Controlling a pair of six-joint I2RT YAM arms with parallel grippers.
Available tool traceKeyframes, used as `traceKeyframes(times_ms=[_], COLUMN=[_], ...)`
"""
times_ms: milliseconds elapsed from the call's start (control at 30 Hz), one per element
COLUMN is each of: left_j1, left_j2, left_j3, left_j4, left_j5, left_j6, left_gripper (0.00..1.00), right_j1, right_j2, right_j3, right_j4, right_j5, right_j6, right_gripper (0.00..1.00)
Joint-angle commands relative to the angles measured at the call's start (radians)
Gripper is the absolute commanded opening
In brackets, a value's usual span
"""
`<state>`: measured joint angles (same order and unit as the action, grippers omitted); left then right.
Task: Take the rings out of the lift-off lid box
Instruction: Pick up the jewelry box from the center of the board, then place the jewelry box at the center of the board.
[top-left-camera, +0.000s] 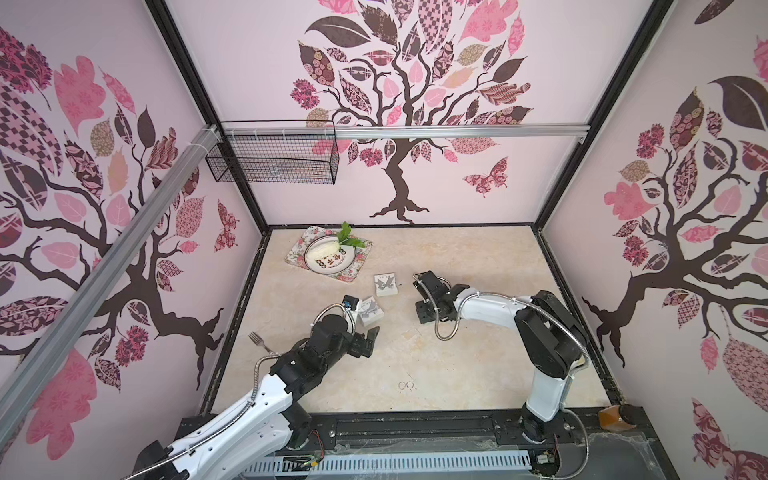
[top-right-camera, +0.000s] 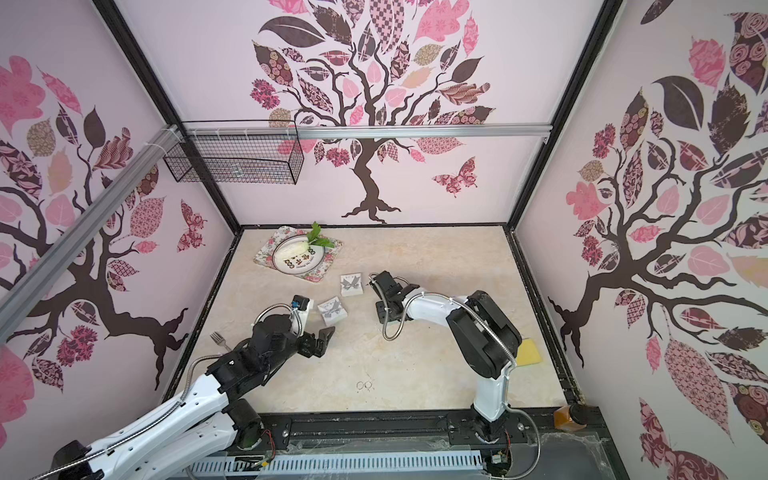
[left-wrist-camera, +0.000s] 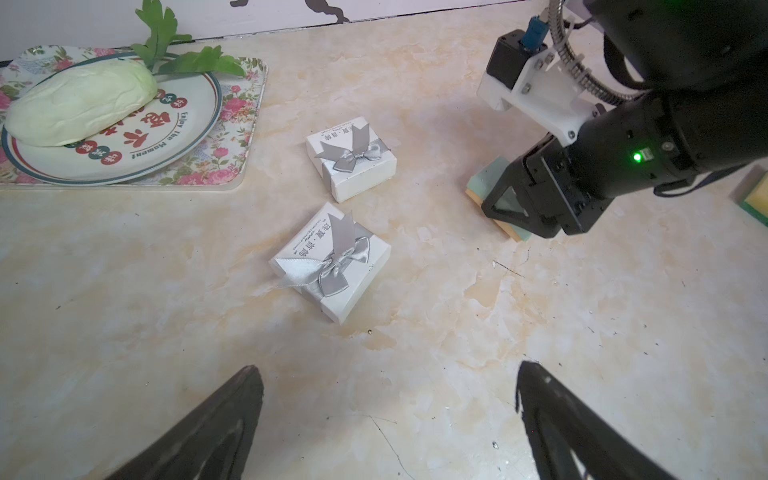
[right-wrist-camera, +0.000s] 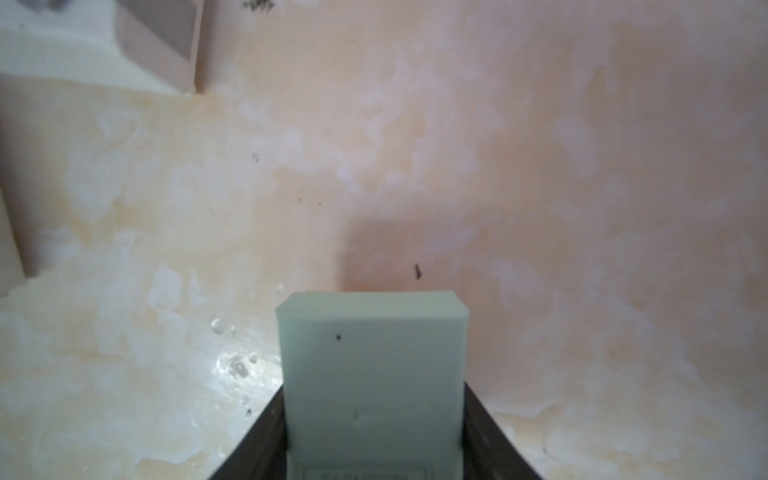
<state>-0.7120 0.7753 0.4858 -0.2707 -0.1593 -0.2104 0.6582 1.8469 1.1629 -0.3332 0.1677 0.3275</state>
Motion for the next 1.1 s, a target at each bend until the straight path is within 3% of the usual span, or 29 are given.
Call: traceKeyframes(times_ms=[0, 333, 600, 967, 1067], left_j1=[0.005, 0.004, 0.005, 0.005, 0.005], left_j2=[-0.014, -0.023, -0.044, -0.051, -0.056], left_j3=[-0.026, -0.024, -0.027, -0.026, -0.026], left_j4=[0.028, 0.038, 0.041, 0.04, 0.038], left_j5=[0.028, 0.049, 0.053, 0.052, 0.049], left_j6=[-0.002, 0.003, 0.006, 0.004, 0.004], left_gripper=[0.98, 0.98, 0.98, 0.98, 0.98], right_j1=[-0.087, -0.317, -0.411, -0.434, -0.434], right_j2=[0.038, 0.304, 0.536, 0.595, 0.596], right_j3=[0.089, 0.493, 0.811, 0.835, 0.836], right_j4=[-0.044, -0.13, -0.241, -0.247, -0.25], right_j5=[0.014, -0.043, -0.073, -0.073, -0.059], right_j6=[-0.038, -0.169, -0.216, -0.203, -0.205], right_gripper=[0.51, 0.52, 0.52, 0.54, 0.63])
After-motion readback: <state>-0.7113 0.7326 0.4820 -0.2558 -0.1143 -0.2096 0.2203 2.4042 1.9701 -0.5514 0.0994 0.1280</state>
